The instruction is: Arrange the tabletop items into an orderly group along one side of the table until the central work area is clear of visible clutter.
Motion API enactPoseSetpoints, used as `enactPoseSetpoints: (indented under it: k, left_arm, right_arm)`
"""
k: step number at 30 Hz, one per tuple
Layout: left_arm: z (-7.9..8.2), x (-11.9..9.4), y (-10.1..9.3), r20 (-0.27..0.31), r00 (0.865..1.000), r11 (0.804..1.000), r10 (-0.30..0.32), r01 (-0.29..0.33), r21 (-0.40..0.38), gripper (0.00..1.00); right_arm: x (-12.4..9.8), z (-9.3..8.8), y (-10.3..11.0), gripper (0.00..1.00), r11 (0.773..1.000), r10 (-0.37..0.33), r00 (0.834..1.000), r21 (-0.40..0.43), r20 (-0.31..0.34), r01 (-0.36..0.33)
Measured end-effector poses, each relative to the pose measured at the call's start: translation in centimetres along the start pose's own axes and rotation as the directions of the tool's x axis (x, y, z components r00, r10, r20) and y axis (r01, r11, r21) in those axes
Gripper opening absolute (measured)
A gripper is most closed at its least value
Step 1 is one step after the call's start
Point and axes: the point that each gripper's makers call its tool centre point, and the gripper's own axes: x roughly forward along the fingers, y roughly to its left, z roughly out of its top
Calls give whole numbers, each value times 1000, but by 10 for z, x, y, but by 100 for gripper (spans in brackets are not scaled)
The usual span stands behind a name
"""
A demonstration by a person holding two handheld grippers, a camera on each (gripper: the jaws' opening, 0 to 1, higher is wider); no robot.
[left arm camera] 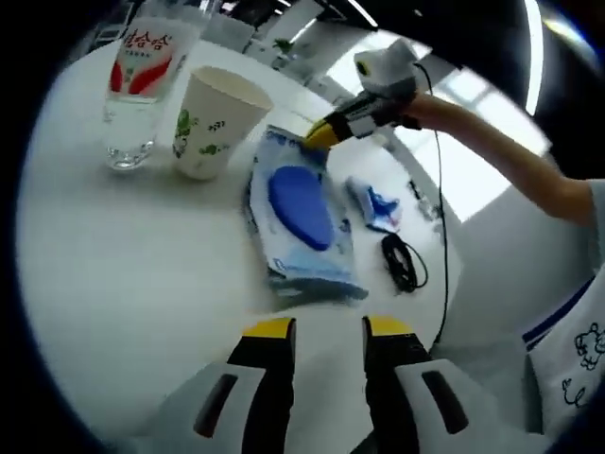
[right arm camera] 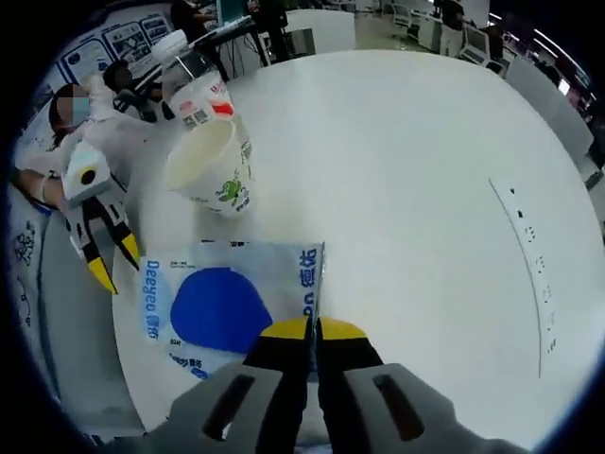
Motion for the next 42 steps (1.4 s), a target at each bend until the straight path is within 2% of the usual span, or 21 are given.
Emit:
enactPoseSetpoints:
  k: [4,8,9,13,17,21,23,27,30,32,40,42]
  left_arm:
    - [-2,5,-2,-1,1000,996,-1,1,-92,21]
    - [-4,11,0,-9,1000,992,23,-24,-120,20]
    - [0,12,1,12,999,985,36,-34,-171,20]
    - [10,13,3,66,996,972,62,-45,-231,20]
    - [9,14,6,57,996,966,75,-59,-250,21]
    - [14,13,10,88,993,941,80,-45,-337,21]
    - [16,12,14,98,991,940,89,-51,-338,21]
    - [16,11,20,107,989,924,106,-58,-378,15]
    - [16,11,21,105,987,933,121,-77,-352,14]
    - [16,11,22,105,987,924,122,-74,-376,13]
    - [15,11,21,104,986,921,133,-84,-381,8]
    - [16,11,20,110,986,912,125,-71,-403,7]
  right_arm:
    - [-5,-1,2,0,1000,-5,1000,23,13,5]
    - [-8,-3,4,0,999,-6,1000,34,21,5]
    - [-9,-3,4,0,999,-6,1000,39,25,5]
    - [-10,-4,6,0,999,-6,999,51,35,4]
    - [-11,-6,7,0,998,-6,999,58,42,4]
    - [-13,-5,8,0,998,-7,999,62,52,3]
    - [-14,-5,9,0,998,-5,998,64,58,1]
    - [-18,-3,13,0,997,0,997,71,76,-5]
    - [-21,-3,16,0,997,7,996,72,89,-13]
    - [-22,-3,17,0,997,11,995,79,97,-18]
    - [-25,-10,18,0,993,13,994,112,112,-26]
    - [-25,-11,19,0,992,16,993,121,118,-30]
